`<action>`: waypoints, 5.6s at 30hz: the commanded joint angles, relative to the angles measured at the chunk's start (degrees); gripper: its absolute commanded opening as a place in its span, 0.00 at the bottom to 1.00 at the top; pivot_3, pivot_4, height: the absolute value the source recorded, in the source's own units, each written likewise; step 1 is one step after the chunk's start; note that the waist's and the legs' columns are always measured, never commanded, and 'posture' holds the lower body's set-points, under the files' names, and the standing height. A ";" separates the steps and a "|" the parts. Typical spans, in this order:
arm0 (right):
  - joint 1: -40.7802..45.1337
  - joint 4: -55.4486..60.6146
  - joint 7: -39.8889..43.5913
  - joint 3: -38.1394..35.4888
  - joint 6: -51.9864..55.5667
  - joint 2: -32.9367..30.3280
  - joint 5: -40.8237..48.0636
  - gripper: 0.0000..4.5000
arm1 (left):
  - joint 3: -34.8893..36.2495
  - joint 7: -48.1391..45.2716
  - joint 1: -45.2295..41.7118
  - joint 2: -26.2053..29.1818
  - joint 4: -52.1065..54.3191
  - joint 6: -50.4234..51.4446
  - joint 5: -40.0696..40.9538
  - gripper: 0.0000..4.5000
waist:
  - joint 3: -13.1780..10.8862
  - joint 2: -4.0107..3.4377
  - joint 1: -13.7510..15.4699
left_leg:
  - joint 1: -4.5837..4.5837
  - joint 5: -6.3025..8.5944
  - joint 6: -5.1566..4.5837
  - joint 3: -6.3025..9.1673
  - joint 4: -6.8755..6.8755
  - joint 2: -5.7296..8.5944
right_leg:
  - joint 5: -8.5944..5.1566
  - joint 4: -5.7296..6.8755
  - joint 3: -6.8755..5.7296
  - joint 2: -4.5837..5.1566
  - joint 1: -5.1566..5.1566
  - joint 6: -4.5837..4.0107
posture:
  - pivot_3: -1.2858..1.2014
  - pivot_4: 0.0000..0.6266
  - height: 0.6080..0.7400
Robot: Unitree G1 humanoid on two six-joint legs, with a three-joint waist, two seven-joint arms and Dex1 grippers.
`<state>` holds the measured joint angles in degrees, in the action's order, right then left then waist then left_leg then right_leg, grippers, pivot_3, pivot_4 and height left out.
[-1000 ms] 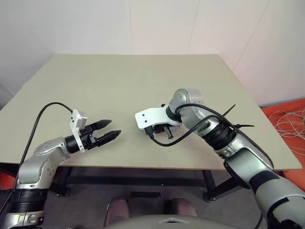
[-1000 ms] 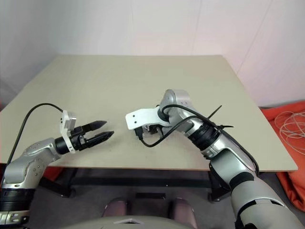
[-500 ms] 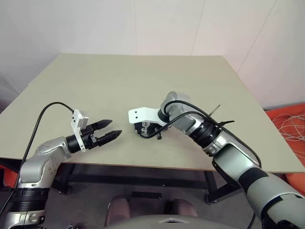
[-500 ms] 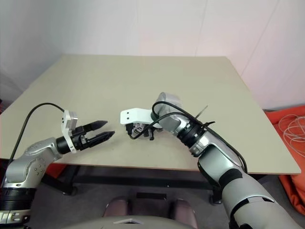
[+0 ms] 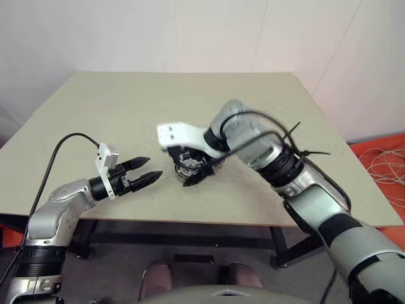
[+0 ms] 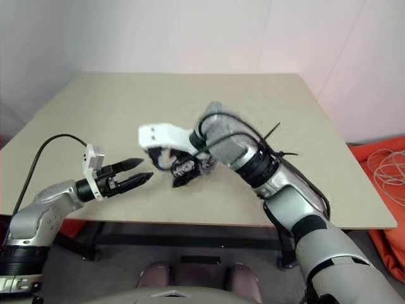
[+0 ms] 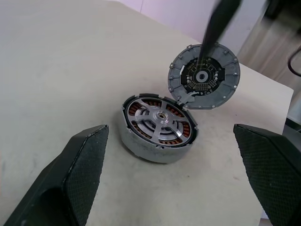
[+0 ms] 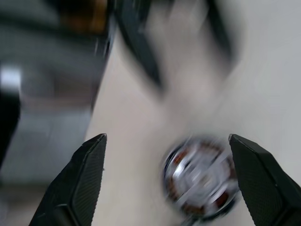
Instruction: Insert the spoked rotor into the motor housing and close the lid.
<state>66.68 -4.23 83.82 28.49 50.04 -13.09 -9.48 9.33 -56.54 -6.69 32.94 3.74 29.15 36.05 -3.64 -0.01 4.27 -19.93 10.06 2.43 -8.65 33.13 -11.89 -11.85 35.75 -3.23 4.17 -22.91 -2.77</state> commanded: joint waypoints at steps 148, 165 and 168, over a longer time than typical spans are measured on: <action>-27.49 -19.55 -28.29 -13.13 -34.62 -0.51 14.23 0.70 | 0.18 -6.60 1.21 2.43 -4.34 -13.76 -5.37 1.00 | -0.13 -0.25 1.16 | -0.04 -0.05 0.09 -0.08 0.00 -0.01 | -0.12 -0.20 0.06 -0.43 0.26 -0.11 | 0.52 0.00 1.00; -26.93 -17.88 -27.15 -10.74 -30.89 -2.81 11.94 0.70 | -0.09 -6.61 0.94 1.99 -4.38 -13.69 -5.57 1.00 | -0.13 -0.24 1.30 | -0.06 -0.05 0.09 -0.07 0.00 0.00 | -0.12 -0.21 0.06 -0.42 0.27 -0.11 | 0.52 0.00 1.00; -26.74 -18.30 -27.86 -10.78 -29.79 -2.51 11.70 0.70 | -0.06 -6.53 1.06 1.95 -4.27 -13.69 -5.56 1.00 | -0.13 -0.24 1.30 | -0.06 -0.05 0.09 -0.07 0.00 0.00 | -0.12 -0.21 0.06 -0.42 0.27 -0.10 | 0.52 0.00 1.00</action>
<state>38.26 -23.84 56.87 18.41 19.66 -15.17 2.60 8.70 -63.25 -4.51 34.71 -1.38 15.73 30.15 -3.77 -0.25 5.56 -19.99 10.01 2.52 -8.71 33.13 -11.89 -11.98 35.54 -3.18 3.75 -22.63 -2.87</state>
